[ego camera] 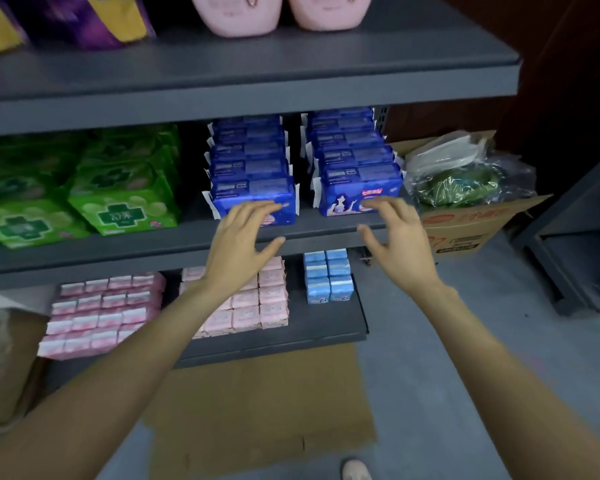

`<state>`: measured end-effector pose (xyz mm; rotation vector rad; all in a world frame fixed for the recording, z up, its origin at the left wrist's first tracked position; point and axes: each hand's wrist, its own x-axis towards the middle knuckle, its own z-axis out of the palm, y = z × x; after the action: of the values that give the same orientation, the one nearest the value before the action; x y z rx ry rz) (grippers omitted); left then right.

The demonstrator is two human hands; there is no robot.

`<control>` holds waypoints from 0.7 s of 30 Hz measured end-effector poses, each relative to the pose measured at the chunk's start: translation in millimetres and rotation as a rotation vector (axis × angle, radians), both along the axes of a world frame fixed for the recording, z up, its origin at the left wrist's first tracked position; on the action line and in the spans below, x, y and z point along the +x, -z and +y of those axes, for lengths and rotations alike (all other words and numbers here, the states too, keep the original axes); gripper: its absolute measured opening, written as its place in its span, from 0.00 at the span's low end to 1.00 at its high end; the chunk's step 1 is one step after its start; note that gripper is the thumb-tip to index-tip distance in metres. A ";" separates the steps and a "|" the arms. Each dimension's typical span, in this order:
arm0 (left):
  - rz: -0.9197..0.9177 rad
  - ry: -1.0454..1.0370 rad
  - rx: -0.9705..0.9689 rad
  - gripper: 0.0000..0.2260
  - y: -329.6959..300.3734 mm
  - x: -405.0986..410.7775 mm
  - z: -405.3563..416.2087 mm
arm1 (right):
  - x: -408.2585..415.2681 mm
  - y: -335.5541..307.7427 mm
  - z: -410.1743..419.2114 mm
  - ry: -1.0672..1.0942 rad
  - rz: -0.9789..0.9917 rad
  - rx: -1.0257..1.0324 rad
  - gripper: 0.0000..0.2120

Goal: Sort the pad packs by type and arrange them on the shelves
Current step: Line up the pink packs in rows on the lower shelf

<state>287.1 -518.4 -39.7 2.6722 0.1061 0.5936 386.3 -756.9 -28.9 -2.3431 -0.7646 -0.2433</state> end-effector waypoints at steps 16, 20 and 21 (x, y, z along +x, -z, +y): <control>0.520 -0.387 0.297 0.53 16.9 101.9 63.5 | 198.2 26.9 49.7 0.043 0.021 -0.387 0.25; 0.462 -0.374 0.273 0.50 20.5 105.1 59.4 | 204.3 43.5 57.0 0.006 0.082 -0.372 0.25; 0.434 -0.375 0.279 0.49 22.9 104.7 59.7 | 201.7 46.3 60.3 0.046 0.061 -0.334 0.24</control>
<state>391.8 -458.7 -62.6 3.0362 0.7045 0.1242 588.0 -696.5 -75.1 -2.6706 -0.7711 -0.0662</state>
